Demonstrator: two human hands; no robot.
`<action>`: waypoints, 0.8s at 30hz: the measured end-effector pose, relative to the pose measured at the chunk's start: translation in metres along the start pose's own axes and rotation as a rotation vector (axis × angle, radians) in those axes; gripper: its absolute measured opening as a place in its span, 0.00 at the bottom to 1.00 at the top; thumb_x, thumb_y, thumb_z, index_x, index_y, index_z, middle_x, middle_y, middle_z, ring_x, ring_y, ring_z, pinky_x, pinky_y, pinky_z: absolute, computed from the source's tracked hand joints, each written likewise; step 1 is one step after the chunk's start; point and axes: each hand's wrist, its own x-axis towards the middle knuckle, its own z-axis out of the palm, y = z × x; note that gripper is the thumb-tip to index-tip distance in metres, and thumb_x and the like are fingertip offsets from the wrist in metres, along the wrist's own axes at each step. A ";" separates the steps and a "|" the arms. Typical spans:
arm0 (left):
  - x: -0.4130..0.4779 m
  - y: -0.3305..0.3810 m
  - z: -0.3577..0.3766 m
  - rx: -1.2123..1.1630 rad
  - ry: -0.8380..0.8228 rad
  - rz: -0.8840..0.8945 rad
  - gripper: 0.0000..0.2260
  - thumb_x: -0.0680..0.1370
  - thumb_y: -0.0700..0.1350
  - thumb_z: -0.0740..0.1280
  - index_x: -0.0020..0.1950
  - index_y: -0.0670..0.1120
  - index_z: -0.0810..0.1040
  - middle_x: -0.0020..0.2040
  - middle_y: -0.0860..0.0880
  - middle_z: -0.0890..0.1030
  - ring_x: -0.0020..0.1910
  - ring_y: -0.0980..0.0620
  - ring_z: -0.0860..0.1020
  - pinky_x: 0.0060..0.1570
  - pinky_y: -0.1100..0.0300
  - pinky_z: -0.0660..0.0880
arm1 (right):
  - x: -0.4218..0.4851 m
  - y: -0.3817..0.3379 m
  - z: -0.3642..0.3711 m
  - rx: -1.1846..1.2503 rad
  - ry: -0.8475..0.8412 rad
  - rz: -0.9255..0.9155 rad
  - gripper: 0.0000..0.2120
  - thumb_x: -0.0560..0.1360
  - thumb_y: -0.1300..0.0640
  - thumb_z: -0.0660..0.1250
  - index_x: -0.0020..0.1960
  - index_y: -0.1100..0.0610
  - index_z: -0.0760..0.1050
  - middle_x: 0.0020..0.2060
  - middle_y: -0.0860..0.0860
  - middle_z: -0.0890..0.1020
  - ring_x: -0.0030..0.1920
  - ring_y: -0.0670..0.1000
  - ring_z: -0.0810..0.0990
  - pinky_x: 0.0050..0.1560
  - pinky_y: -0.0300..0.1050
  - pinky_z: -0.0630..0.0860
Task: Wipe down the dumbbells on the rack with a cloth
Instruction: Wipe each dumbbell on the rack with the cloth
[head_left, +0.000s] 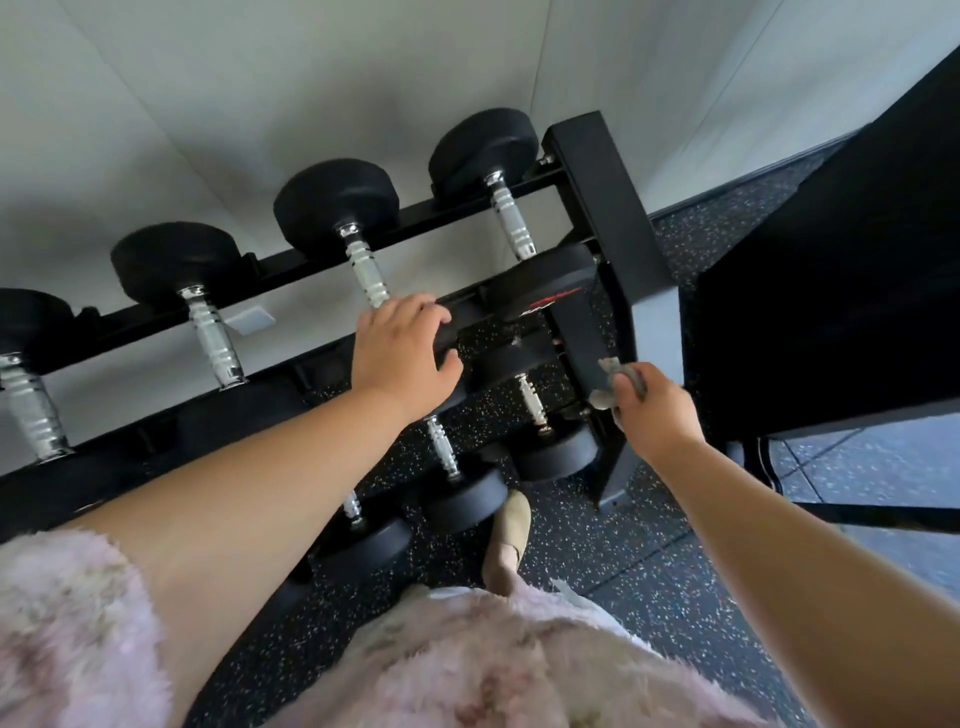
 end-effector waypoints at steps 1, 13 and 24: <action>-0.015 0.001 0.006 0.008 0.018 0.000 0.20 0.76 0.57 0.65 0.64 0.51 0.76 0.74 0.48 0.73 0.75 0.43 0.68 0.76 0.42 0.61 | -0.004 0.000 0.002 0.027 -0.010 0.023 0.12 0.85 0.47 0.59 0.61 0.51 0.76 0.42 0.48 0.81 0.40 0.49 0.78 0.38 0.43 0.70; -0.131 0.037 0.125 -0.252 -0.155 -0.321 0.16 0.79 0.52 0.71 0.63 0.47 0.79 0.58 0.49 0.80 0.62 0.44 0.77 0.63 0.45 0.74 | 0.036 0.014 0.050 0.179 -0.193 0.223 0.18 0.86 0.51 0.51 0.69 0.57 0.71 0.62 0.58 0.78 0.61 0.60 0.77 0.56 0.48 0.73; -0.104 0.042 0.299 -0.482 -0.079 -1.325 0.22 0.81 0.60 0.65 0.68 0.47 0.77 0.65 0.42 0.81 0.64 0.38 0.78 0.63 0.44 0.74 | 0.165 0.033 0.102 0.114 -0.282 -0.113 0.20 0.80 0.53 0.66 0.71 0.48 0.70 0.49 0.43 0.79 0.44 0.37 0.76 0.36 0.28 0.71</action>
